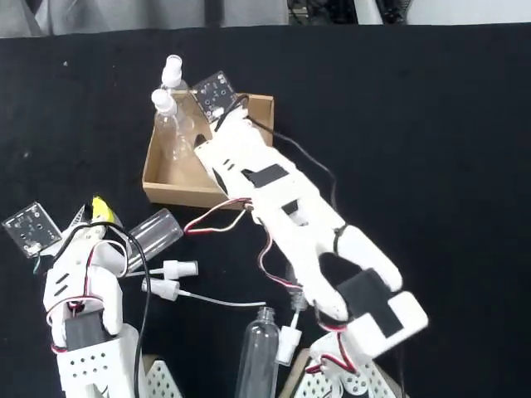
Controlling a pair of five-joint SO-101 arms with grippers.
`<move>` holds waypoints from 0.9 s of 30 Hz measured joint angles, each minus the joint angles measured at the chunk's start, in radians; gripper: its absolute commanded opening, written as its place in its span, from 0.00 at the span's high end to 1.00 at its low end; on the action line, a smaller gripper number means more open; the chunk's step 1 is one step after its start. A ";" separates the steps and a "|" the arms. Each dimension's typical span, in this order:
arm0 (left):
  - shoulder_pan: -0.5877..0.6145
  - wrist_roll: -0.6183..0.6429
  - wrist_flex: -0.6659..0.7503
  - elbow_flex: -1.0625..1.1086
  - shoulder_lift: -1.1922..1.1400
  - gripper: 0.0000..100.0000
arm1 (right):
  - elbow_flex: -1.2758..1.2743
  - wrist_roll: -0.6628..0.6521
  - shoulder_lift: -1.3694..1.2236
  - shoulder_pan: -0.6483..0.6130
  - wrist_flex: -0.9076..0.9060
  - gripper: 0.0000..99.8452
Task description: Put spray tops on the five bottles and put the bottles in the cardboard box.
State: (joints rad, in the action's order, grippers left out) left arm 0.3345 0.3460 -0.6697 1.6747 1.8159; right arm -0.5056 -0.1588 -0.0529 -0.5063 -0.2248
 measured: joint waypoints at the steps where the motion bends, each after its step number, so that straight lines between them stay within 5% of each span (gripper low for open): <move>1: 0.000 0.000 0.000 0.000 0.000 0.93 | 0.000 0.000 0.012 0.000 -0.015 0.93; 16: 0.031 0.000 0.000 0.000 0.000 0.93 | 0.000 0.000 0.278 0.000 -0.301 0.92; 22: 0.037 0.000 0.000 0.000 0.000 0.93 | 0.000 0.000 0.443 0.000 -0.445 0.78; 27: 0.037 0.000 0.000 0.000 0.000 0.93 | -0.011 0.000 0.540 0.000 -0.509 0.76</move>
State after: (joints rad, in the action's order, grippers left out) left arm 0.3713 0.3460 -0.6697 1.6747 1.8159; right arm -0.5163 -0.1588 0.4872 -0.5063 -0.7342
